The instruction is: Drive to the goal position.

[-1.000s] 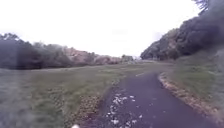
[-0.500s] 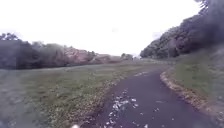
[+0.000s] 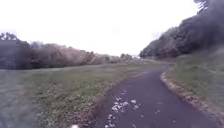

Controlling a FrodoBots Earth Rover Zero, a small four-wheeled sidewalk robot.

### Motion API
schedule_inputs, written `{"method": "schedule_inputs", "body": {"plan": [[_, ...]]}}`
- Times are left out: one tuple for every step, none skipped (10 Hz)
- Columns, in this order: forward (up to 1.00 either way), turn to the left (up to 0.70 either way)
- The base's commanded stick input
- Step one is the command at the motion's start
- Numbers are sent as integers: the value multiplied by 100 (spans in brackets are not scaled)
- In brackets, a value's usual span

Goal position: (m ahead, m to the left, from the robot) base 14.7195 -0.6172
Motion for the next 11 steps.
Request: {"method": "schedule_inputs", "body": {"plan": [[0,-60],[0,-60],[0,-60],[0,-60],[0,-60],[0,-60],[0,-60],[0,-60],[0,-43],[0,-17],[0,0]]}}
